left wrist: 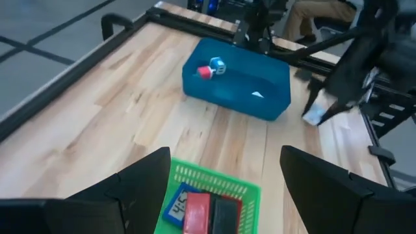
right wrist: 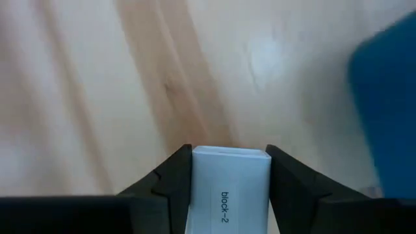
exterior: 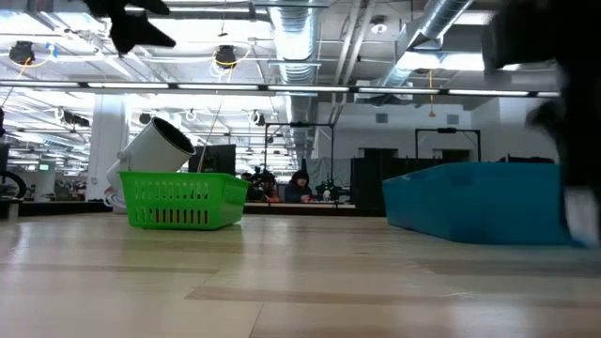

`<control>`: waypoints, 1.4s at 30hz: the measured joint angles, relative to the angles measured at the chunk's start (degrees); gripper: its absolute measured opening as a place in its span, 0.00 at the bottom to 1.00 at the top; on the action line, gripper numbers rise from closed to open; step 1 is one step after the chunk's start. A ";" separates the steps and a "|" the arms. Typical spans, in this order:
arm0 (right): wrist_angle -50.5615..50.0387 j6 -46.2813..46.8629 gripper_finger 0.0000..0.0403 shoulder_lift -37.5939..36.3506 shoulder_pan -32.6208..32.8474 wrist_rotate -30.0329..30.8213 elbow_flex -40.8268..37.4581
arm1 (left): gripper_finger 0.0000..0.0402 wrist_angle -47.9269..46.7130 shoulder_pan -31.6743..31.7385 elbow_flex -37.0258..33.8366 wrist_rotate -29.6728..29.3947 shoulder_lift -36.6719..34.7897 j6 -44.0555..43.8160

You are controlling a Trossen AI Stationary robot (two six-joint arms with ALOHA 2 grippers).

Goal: Pick & Place Office items
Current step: Put the white charger adapter into the blue bin

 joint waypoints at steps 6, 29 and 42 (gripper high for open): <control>-6.91 5.62 0.38 -14.60 -2.78 12.17 0.46 | 0.71 12.53 -0.34 -10.53 0.03 -2.61 -3.22; 9.90 11.29 0.38 -36.13 -25.98 9.21 -33.68 | 0.71 37.08 -0.63 -26.42 -2.15 -3.80 -4.36; 18.61 2.98 0.57 -34.01 -29.68 8.19 -34.12 | 0.71 37.29 -0.63 -26.42 -3.89 -3.81 -2.79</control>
